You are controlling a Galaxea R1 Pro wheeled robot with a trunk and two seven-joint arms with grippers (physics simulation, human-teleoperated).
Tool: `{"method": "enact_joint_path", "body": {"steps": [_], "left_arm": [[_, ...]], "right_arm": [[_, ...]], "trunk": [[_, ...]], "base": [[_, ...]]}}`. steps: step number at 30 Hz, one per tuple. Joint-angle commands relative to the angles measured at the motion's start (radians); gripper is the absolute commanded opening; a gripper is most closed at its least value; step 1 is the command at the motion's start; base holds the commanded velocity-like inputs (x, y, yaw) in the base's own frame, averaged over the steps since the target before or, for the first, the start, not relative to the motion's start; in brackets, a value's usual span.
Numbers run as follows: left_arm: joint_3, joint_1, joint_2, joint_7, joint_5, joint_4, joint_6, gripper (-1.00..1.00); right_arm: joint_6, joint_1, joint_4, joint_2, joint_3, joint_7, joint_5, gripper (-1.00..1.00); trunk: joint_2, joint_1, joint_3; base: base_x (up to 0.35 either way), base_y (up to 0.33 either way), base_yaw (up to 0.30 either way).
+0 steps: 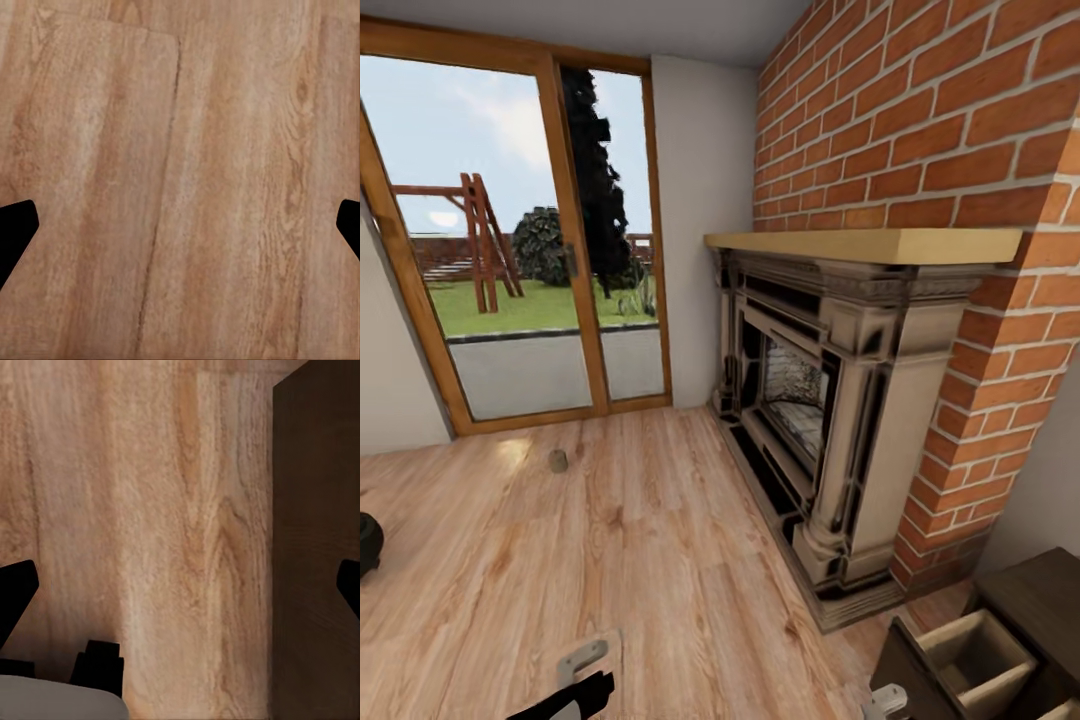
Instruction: Place each of the two pumpkins and all three candles from the living room inside a cabinet in the living room (use any cabinet), then make sure every cabinet is closed, and position the cauldron so it is next to a table in the living room.
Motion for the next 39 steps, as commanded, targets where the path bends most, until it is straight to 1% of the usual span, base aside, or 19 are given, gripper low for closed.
{"method": "enact_joint_path", "body": {"steps": [1,9,13,15,24,30,39], "left_arm": [[-0.008,-0.002,-0.001,0.001,0.006,0.004,-0.005,1.00],[-0.009,-0.002,-0.002,0.001,0.006,0.004,-0.005,1.00],[-0.008,-0.002,-0.002,0.001,0.007,0.003,-0.005,1.00],[-0.008,-0.002,-0.002,0.001,0.009,0.002,-0.005,1.00],[-0.007,-0.002,-0.002,0.001,0.013,0.002,-0.004,1.00],[-0.006,-0.002,0.000,0.001,0.045,0.002,-0.004,1.00],[-0.006,-0.002,-0.003,0.001,0.051,0.001,-0.004,1.00]], "right_arm": [[0.006,0.000,-0.003,-0.001,0.008,0.000,-0.009,1.00],[0.006,0.002,-0.003,-0.001,0.008,0.000,-0.008,1.00],[0.006,0.021,-0.004,0.010,0.008,0.000,-0.007,1.00],[0.006,0.025,-0.003,0.017,0.008,-0.001,-0.007,1.00],[0.006,0.027,-0.003,0.020,0.008,-0.001,-0.007,1.00],[0.006,0.027,-0.003,0.020,0.009,-0.001,-0.007,1.00],[0.006,0.027,-0.003,0.020,0.010,-0.001,-0.007,1.00]], "trunk": [[-0.001,0.000,-0.002],[-0.001,0.000,-0.006],[-0.001,0.000,-0.008],[-0.001,0.000,-0.009],[-0.001,0.000,-0.004],[-0.001,0.000,0.003],[-0.001,0.000,0.013]], "base": [[0.000,0.000,0.290],[0.000,0.000,0.290],[0.085,0.000,0.290],[0.260,0.000,0.290],[0.318,0.000,0.233],[0.333,0.000,0.203],[0.334,0.000,0.209]]}}
